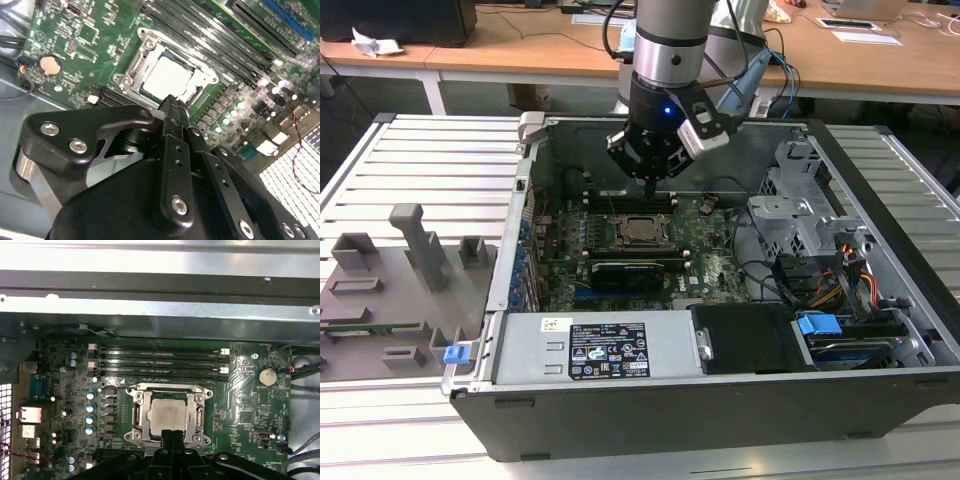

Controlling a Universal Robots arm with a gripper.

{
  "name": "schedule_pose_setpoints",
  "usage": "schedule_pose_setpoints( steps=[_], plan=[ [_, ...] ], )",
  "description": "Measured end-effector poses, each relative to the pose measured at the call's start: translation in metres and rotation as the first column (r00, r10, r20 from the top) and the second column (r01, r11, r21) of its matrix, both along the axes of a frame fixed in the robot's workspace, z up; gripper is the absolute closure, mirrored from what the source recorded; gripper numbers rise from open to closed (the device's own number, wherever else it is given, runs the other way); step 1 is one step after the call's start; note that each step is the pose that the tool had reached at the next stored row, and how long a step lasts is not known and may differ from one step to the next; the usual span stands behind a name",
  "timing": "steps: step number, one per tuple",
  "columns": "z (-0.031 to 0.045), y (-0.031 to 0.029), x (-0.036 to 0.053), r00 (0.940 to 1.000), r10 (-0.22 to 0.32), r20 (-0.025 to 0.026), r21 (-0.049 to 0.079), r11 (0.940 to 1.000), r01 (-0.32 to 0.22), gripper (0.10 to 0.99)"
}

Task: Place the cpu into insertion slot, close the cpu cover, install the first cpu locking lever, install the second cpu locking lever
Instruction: 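Install the first cpu locking lever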

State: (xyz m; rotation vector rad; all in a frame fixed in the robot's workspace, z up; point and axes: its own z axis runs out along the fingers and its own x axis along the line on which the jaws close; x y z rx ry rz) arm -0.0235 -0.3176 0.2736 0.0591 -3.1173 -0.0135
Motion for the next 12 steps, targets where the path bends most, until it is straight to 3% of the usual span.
schedule_pose_setpoints(
  steps=[7,12],
  plan=[
    [-0.0005,0.0001,-0.0030,0.9984,0.056,0.0009,0.001,0.9984,-0.056,0.980],
    [-0.0015,0.0001,-0.0219,0.9983,0.056,0.0115,0.005,0.9984,-0.056,0.980]
  ],
)
